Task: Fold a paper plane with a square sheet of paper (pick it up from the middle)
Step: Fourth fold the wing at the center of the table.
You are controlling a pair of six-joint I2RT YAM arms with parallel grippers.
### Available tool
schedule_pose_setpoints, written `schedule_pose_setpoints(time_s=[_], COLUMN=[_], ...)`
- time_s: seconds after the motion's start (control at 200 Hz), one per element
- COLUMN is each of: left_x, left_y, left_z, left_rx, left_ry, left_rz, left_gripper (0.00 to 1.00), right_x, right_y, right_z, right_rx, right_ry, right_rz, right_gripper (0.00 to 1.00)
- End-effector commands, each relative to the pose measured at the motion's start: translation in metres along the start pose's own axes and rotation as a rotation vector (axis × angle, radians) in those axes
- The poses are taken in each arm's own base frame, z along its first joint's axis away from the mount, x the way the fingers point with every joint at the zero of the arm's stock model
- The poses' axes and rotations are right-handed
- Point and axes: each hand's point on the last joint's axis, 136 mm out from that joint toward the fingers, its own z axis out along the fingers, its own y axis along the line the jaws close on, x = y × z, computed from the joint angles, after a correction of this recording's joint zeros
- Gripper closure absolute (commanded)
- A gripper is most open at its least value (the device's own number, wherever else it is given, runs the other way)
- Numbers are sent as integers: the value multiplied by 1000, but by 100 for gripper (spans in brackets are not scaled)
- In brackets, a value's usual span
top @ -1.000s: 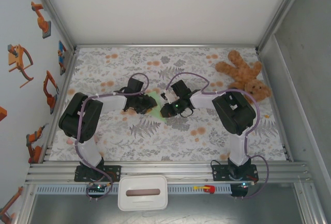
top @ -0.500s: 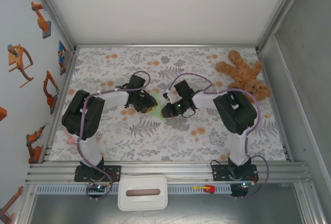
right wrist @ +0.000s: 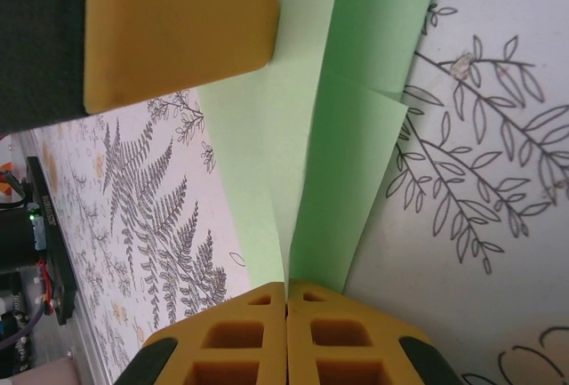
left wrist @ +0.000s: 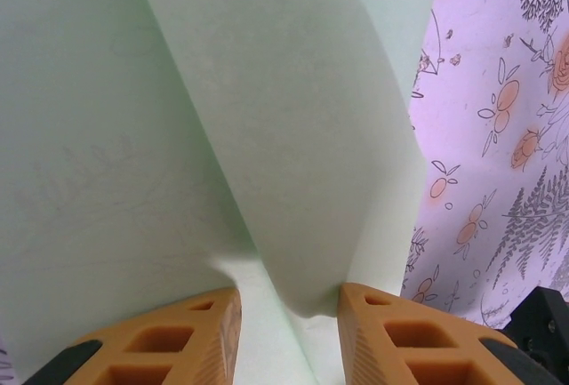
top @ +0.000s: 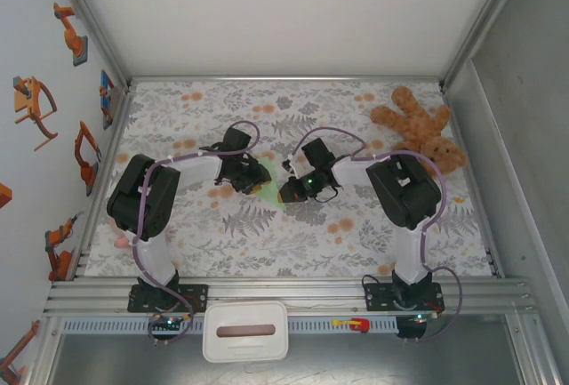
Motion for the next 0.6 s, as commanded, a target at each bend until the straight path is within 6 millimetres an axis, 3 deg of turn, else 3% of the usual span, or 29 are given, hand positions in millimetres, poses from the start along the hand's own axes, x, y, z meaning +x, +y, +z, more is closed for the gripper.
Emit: schedule_pose_setpoints(time_s=[0.0,0.09,0.235,0.436,0.596], left_x=[-6,-13,-12,3,4], left_y=[-10,-27,-30,-29,-39], left_z=[-22,-41,-52,-38,-26], left_rx=[-5,63,161,292,401], left_ry=[-48,-102,-148,-124,-110], left_rz=[55,79,82,94,102], left_gripper=[63,62,61,74,80], right_x=[19,19,19,18,18], right_y=[-23,-25,-26,-27,-27], right_z=[10,9,9,10,10], right_rx=[50,54,59,57,56], right_ry=[57,56,55,50,49], right_rz=[91,96,100,104,104], right_gripper=[94,94,94,94,94])
